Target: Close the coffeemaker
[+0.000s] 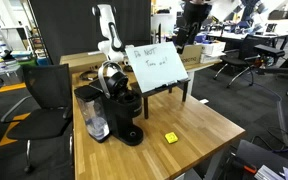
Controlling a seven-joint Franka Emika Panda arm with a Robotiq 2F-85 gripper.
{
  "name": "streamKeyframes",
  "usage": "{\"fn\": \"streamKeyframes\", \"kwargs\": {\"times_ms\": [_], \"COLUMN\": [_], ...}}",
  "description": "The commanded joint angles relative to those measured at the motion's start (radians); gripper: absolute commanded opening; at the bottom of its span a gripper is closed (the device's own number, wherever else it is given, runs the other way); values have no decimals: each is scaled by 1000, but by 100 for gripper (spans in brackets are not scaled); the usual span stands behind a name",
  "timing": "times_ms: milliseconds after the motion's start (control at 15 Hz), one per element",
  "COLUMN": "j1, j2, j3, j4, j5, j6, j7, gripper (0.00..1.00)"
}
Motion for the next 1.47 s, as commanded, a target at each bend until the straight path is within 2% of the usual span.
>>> {"fn": "streamKeyframes", "kwargs": {"times_ms": [0, 467, 733, 1067, 1400], "j1": [5, 5, 34, 66, 76], "j2": [0, -1, 30, 149, 305], "j3": [-4, -4, 3, 29, 26], "j4": [2, 2, 29, 135, 296], "j5": [-2, -2, 9, 6, 22], "j6": [-3, -3, 40, 121, 154], "j7": [2, 2, -13, -11, -42], "gripper": [100, 100, 100, 100, 100]}}
